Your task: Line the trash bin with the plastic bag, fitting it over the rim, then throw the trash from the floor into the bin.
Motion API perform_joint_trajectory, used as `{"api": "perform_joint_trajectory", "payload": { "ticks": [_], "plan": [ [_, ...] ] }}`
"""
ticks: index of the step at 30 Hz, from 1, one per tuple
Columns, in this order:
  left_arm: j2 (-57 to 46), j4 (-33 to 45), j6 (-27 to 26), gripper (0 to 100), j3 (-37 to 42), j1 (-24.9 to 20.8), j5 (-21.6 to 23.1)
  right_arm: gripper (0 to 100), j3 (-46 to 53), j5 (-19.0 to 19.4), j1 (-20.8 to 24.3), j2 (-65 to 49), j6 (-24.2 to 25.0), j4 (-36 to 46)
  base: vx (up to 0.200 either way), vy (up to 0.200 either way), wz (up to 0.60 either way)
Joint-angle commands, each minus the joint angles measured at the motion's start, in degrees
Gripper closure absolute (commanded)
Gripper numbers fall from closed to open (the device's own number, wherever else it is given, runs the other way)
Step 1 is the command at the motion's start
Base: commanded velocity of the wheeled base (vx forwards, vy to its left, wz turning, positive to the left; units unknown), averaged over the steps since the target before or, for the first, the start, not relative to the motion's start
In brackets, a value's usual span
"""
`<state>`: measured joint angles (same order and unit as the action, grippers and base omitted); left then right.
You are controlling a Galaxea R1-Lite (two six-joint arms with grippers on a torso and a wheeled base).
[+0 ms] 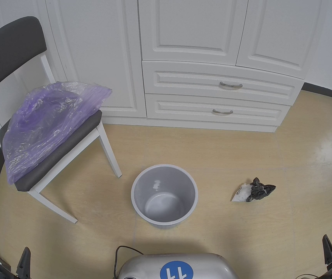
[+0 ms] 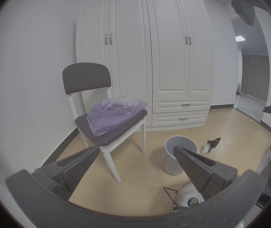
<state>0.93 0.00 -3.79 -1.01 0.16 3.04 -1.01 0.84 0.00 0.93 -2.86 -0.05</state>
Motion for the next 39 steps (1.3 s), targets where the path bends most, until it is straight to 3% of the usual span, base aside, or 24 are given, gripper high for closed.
{"api": "perform_joint_trajectory", "payload": {
  "ticks": [1, 8, 13, 21, 26, 30, 34, 37, 39],
  "plan": [
    [-0.93, 0.00, 0.19, 0, 0.92, 0.02, -0.05, 0, 0.92, 0.04, -0.09, -0.93, 0.14, -0.04, 0.000, 0.000, 0.00],
    [-0.93, -0.18, 4.93, 0, 0.92, 0.02, -3.21, 0, 1.01, -0.93, 0.00, -0.93, 3.57, -0.13, 0.000, 0.000, 0.00],
    [-0.57, -9.40, 5.20, 0, -5.32, -0.07, -2.60, 0, 1.01, -1.37, -0.09, -0.93, 2.25, -0.13, 0.000, 0.000, 0.00],
    [-0.05, 0.62, 1.33, 0, -9.62, -0.16, -2.68, 0, 0.92, -0.93, 0.09, -0.93, 3.66, -0.04, 0.000, 0.000, 0.00],
    [2.06, 2.46, 1.07, 0, -9.71, 0.19, -3.47, 0, 0.92, -0.93, 0.09, -0.93, 4.01, -0.13, 0.000, 0.000, 0.00],
    [8.04, 2.29, -0.16, 0, -12.52, 0.28, -4.71, 0, 0.92, -0.75, 0.00, -0.93, 1.55, -0.39, 0.000, 0.000, 0.00],
    [16.04, 4.57, -1.66, 0, -14.19, 0.37, -10.15, 0, 0.92, 0.30, 0.00, -0.93, 0.49, -0.65, 0.000, 0.000, 0.00],
    [20.08, 5.01, -4.47, 0, -14.19, 0.37, -13.58, 0, 0.05, 0.57, 0.09, -0.93, 3.39, -1.97, 0.000, 0.000, 0.00],
    [23.24, 4.83, -6.84, 0, -14.46, 0.37, -14.99, 0, -3.56, 1.88, 0.09, -0.93, 10.51, -4.35, 0.000, 0.000, 0.00]
  ]
}}
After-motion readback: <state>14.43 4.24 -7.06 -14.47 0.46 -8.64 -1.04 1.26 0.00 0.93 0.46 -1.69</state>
